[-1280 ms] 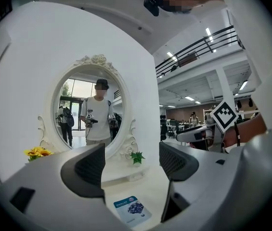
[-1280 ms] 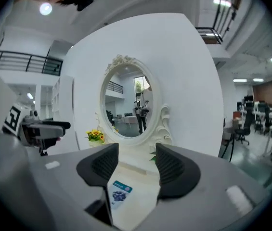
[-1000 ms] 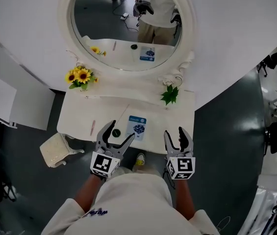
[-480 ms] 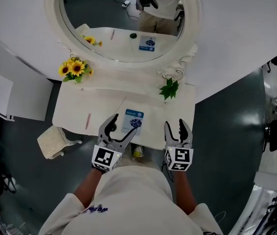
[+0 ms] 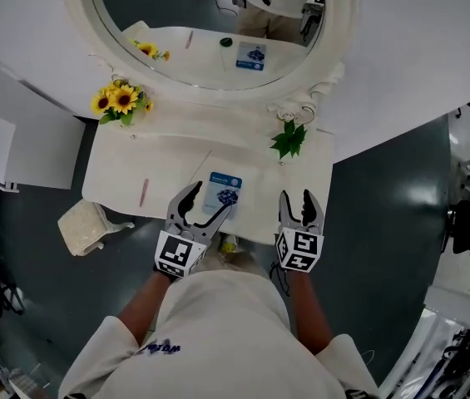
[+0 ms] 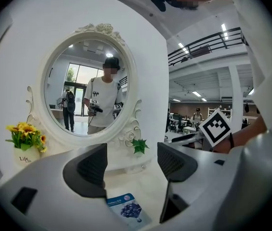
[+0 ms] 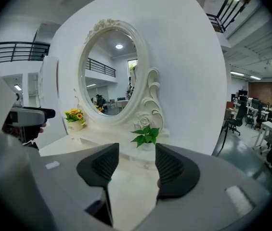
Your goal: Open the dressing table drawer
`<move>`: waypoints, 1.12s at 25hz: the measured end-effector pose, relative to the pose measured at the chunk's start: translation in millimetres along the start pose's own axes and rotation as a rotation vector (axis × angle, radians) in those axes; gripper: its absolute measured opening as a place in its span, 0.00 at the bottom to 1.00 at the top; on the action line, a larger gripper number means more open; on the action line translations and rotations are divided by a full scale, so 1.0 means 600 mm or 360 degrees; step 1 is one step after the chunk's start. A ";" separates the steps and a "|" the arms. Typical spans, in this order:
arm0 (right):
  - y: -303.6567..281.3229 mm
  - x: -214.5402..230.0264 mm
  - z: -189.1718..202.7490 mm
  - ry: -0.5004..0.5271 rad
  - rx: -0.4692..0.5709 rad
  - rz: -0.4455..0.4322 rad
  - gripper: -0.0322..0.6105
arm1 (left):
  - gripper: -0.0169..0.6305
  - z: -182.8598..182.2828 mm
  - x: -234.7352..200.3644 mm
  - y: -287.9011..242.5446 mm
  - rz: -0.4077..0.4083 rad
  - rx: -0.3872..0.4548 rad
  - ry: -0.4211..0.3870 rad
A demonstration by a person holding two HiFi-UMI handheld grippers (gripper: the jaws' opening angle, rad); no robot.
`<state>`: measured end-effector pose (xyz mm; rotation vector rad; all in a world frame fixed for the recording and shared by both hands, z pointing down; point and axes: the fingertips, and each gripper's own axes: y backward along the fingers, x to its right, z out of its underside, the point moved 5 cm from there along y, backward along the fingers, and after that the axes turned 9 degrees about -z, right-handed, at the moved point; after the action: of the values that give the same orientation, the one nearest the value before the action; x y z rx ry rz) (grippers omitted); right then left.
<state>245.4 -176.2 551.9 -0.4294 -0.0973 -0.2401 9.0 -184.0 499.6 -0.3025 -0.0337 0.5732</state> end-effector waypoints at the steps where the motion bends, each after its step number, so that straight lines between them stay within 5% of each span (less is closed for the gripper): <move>1: -0.006 0.005 0.007 -0.0023 0.0001 0.0015 0.41 | 0.53 0.004 0.000 0.000 0.0005 -0.0011 0.0006; 28: -0.213 0.070 0.152 -0.0043 -0.0276 0.0203 0.35 | 0.41 0.087 -0.042 -0.056 -0.0047 -0.0172 -0.0010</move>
<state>249.9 -258.7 691.6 -0.6095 -0.0756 -0.1174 -0.2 -210.0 560.5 -0.4048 -0.0752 0.5438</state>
